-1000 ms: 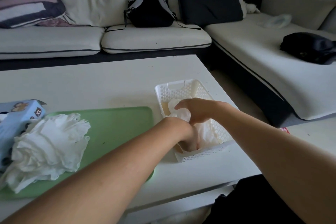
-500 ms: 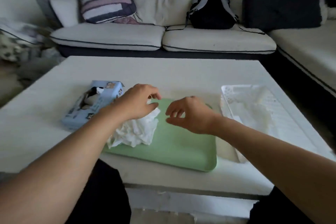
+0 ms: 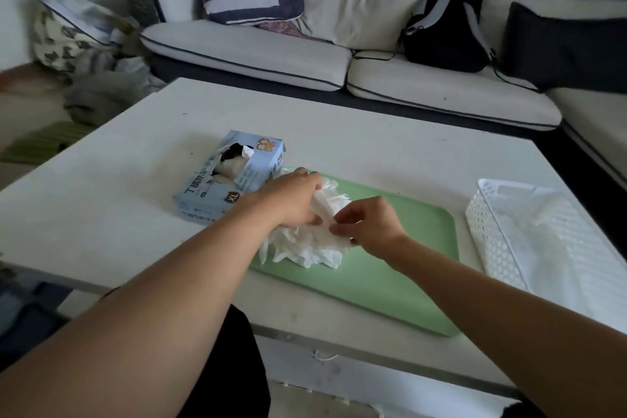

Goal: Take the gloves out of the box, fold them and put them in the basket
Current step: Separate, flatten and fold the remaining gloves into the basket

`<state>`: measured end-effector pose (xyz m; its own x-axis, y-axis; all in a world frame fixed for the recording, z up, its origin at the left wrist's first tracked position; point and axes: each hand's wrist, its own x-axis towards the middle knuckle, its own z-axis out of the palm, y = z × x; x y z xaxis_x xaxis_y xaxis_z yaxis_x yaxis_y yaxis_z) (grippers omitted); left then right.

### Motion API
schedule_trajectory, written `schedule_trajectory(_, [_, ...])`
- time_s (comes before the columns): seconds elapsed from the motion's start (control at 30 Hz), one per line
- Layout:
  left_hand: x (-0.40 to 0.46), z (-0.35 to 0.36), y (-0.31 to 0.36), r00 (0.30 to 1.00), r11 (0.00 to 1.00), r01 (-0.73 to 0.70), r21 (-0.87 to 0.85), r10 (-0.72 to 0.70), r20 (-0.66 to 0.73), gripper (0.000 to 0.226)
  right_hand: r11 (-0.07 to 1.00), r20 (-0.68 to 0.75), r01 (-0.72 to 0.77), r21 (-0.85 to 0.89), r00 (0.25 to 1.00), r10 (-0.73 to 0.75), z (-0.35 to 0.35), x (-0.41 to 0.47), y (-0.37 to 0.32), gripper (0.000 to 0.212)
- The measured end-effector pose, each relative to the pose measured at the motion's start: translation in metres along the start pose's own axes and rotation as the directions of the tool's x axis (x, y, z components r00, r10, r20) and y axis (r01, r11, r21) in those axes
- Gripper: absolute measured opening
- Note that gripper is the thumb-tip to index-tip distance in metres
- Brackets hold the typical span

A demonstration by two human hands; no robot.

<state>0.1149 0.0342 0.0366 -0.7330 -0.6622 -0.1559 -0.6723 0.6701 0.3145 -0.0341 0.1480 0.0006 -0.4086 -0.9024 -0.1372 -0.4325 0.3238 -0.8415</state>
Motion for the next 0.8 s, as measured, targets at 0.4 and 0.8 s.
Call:
schedule_trajectory(0.4, [0.015,0.008,0.009,0.998,0.99,0.068,0.124,-0.069,0.005,0.072,0.865,0.245,-0.28,0.416,0.951,0.19,-0.064,-0.013,0.011,0.006])
schedule_trajectory(0.8, [0.018,-0.017,0.019,0.986,0.977,0.129,0.171,-0.144,0.081,0.076,0.67,0.201,-0.231,0.706,0.972,0.122,-0.138,-0.007,-0.011,0.031])
